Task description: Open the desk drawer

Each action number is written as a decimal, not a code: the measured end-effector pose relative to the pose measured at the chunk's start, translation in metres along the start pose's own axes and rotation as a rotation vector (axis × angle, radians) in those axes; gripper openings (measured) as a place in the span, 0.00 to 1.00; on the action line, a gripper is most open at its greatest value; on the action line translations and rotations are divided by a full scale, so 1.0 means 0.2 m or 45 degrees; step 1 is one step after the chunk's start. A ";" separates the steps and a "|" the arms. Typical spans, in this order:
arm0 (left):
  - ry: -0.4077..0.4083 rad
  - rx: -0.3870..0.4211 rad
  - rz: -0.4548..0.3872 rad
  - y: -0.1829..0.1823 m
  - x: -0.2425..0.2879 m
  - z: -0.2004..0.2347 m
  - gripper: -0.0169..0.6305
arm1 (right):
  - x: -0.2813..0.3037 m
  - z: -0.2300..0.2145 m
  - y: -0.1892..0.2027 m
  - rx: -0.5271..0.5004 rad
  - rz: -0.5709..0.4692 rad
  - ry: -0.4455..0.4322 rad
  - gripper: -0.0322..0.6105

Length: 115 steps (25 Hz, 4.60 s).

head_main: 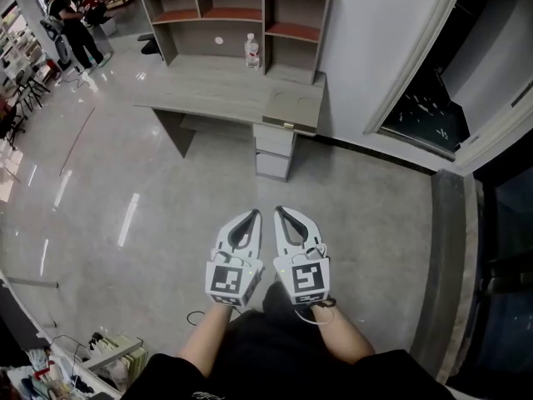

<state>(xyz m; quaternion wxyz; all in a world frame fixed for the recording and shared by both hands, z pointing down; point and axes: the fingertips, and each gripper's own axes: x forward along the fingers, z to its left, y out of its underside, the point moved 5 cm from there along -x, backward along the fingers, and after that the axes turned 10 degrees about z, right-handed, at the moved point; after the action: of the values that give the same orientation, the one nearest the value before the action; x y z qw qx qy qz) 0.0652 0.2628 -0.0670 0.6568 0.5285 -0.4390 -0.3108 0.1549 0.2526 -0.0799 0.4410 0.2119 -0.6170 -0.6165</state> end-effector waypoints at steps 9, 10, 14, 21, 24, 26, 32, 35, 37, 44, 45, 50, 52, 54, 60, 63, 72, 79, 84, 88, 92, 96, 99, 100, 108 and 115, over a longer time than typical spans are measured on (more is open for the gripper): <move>-0.029 -0.005 0.085 -0.07 0.36 0.02 0.03 | 0.22 -0.32 0.03 0.073 0.024 -0.038 0.06; -0.032 -0.007 0.094 -0.06 0.39 0.02 0.03 | 0.24 -0.35 0.05 0.076 0.031 -0.043 0.06; -0.028 -0.006 0.148 -0.02 0.50 0.03 0.03 | 0.32 -0.43 0.12 0.108 0.053 -0.058 0.06; -0.020 0.004 0.171 -0.02 0.62 0.10 0.03 | 0.44 -0.50 0.13 0.142 0.062 -0.051 0.06; 0.000 -0.007 0.179 0.00 0.65 0.14 0.03 | 0.49 -0.49 0.15 0.131 0.092 -0.044 0.06; 0.020 -0.012 0.183 0.01 0.67 0.18 0.03 | 0.53 -0.47 0.16 0.130 0.115 -0.035 0.06; 0.092 -0.037 0.181 0.02 0.73 0.39 0.03 | 0.74 -0.36 0.13 0.122 0.167 -0.013 0.06; 0.128 -0.064 0.175 0.02 0.73 0.55 0.03 | 0.88 -0.28 0.09 0.116 0.192 0.006 0.06; 0.147 -0.062 0.173 0.01 0.74 0.67 0.03 | 0.99 -0.22 0.05 0.101 0.205 0.025 0.06; 0.237 -0.023 0.180 0.01 0.77 1.09 0.03 | 1.27 -0.03 -0.07 0.146 0.224 0.139 0.06; 0.251 -0.019 0.177 0.00 0.77 1.13 0.03 | 1.29 -0.01 -0.08 0.150 0.232 0.157 0.06; 0.312 -0.038 0.164 -0.01 0.81 1.23 0.03 | 1.34 0.03 -0.10 0.173 0.278 0.222 0.06; 0.332 -0.054 0.164 -0.02 0.83 1.24 0.03 | 1.35 0.02 -0.10 0.177 0.296 0.239 0.06; 0.347 -0.067 0.167 -0.02 0.85 1.25 0.03 | 1.36 0.00 -0.10 0.201 0.307 0.252 0.06; 0.354 -0.064 0.179 0.00 0.93 1.29 0.03 | 1.43 -0.05 -0.07 0.234 0.326 0.258 0.06; 0.329 -0.074 0.189 0.01 0.99 1.32 0.03 | 1.48 -0.07 -0.05 0.244 0.330 0.228 0.06; 0.279 -0.102 0.255 0.05 1.32 1.27 0.03 | 1.63 -0.35 0.05 0.261 0.358 0.171 0.06; 0.201 -0.074 0.330 0.22 1.59 1.20 0.03 | 1.76 -0.50 0.32 0.303 0.414 0.076 0.06; 0.161 0.020 0.343 0.35 1.70 1.23 0.03 | 1.90 -0.57 0.45 0.284 0.428 0.052 0.06; 0.184 0.035 0.346 0.47 1.70 1.27 0.03 | 1.96 -0.53 0.52 0.249 0.363 0.087 0.06; 0.218 0.079 0.282 0.58 1.76 1.30 0.03 | 2.01 -0.47 0.67 0.130 0.340 0.117 0.06; 0.233 0.133 0.237 0.73 1.78 1.30 0.03 | 2.03 -0.42 0.84 0.119 0.315 0.171 0.06; 0.195 0.090 0.208 0.82 1.83 1.37 0.03 | 2.07 -0.40 0.90 0.122 0.290 0.172 0.06; 0.193 0.079 0.217 0.85 1.86 1.38 0.03 | 2.09 -0.40 0.92 0.121 0.279 0.167 0.06; 0.201 0.095 0.206 1.14 2.07 1.38 0.03 | 2.24 -0.46 1.19 0.156 0.280 0.221 0.06; 0.216 0.064 0.268 1.42 2.23 1.42 0.03 | 2.36 -0.54 1.38 0.119 0.261 0.241 0.06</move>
<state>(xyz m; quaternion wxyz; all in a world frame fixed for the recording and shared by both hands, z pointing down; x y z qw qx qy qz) -0.0199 -0.1764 0.3344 0.7071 0.5201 -0.4427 -0.1832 0.0742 -0.1470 0.2990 0.5474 0.2252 -0.6191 -0.5161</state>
